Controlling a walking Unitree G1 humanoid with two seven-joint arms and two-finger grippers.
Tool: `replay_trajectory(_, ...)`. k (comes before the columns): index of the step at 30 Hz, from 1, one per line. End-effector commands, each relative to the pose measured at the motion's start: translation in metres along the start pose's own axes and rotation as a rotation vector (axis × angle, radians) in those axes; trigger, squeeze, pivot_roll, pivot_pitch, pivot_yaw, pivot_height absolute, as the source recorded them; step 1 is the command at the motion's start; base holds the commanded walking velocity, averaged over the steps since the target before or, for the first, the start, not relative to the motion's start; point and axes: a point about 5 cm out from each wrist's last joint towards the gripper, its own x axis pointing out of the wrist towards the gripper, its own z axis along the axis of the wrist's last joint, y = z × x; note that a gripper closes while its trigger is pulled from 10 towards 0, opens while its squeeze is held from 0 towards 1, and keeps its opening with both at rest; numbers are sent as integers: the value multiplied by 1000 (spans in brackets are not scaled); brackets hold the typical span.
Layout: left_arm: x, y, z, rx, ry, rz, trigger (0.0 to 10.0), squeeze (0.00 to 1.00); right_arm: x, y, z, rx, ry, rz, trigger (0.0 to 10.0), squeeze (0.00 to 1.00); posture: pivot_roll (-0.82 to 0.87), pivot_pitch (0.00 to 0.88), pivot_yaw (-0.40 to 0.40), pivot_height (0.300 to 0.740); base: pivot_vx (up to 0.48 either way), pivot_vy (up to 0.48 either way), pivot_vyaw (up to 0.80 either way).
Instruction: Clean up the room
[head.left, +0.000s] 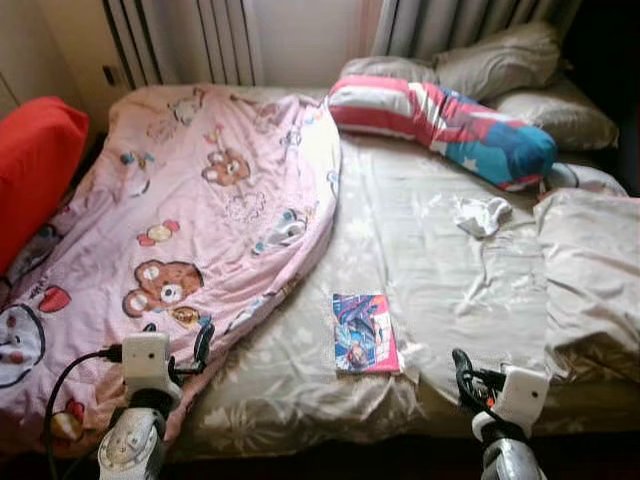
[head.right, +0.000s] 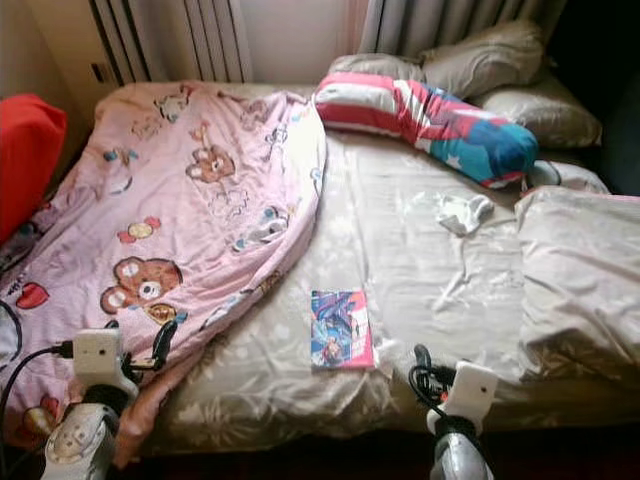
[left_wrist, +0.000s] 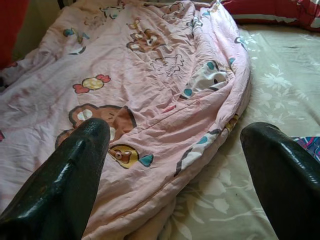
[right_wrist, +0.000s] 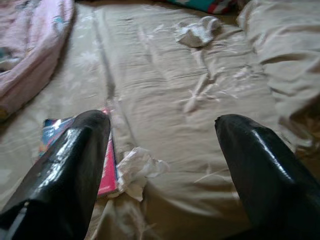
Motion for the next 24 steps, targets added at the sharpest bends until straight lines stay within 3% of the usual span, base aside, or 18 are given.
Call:
replay_trajectory(1,1,1,2,2,-1,2,10000,0,0,-2,2,8,-8,-9,10000,0,176,110,-31,740,0,0,0)
replay_trajectory(11,-3,-2,-1,16,25,-30,10000,0,-4,-4,-2,31,-6,-40,10000,0,166,116,26,740,0,0,0)
replay_trajectory(24,-13,5,-5,5,43,2,10000,0,-13,-7,-5,25,-10,-30,10000,0,170,119,13,740,0,0,0)
